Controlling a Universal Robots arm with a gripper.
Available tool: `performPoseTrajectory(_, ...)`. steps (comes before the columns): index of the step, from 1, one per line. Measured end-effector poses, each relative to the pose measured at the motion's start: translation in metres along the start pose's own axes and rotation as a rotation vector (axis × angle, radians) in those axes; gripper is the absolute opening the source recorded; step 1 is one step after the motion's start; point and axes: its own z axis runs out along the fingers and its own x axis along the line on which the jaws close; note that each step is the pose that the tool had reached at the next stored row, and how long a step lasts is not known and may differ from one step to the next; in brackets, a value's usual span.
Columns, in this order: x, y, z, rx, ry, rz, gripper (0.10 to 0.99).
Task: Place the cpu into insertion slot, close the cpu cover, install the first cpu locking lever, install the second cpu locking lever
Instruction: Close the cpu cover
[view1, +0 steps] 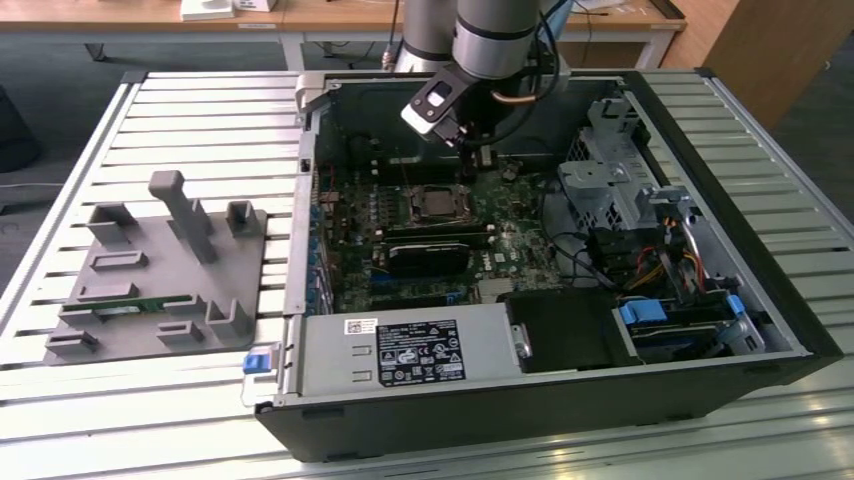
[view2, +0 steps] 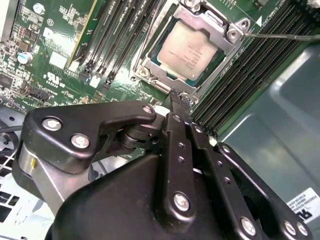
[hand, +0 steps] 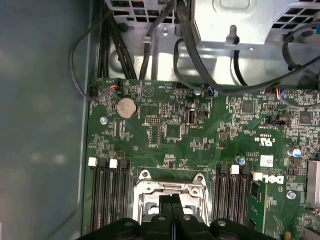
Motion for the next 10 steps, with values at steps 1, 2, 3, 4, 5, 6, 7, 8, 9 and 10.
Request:
performPoseTrajectory(1,-0.0004,-0.0001,0.0009,0.0,0.0,0.0,0.106)
performPoseTrajectory(2,-0.0008,-0.0005,0.002,0.001,0.0,0.0,0.106)
performPoseTrajectory(3,-0.001,-0.0014,0.0029,0.001,0.0001,0.0,0.106)
performPoseTrajectory(4,-0.0012,-0.0027,0.0038,0.001,0.0001,0.0,0.106)
performPoseTrajectory(5,-0.0012,-0.0044,0.0047,0.001,0.0,0.0,0.106)
performPoseTrajectory(6,-0.0012,-0.0065,0.0055,0.001,0.0001,0.0,0.106)
performPoseTrajectory(7,-0.0011,-0.0086,0.0062,0.001,0.0001,0.0,0.106)
performPoseTrajectory(8,-0.0011,-0.011,0.0068,0.001,0.0001,0.0,0.106)
performPoseTrajectory(9,-0.001,-0.0132,0.0074,0.001,0.0001,0.0,0.106)
performPoseTrajectory(10,-0.0009,-0.0156,0.008,0.001,0.0001,0.0,0.106)
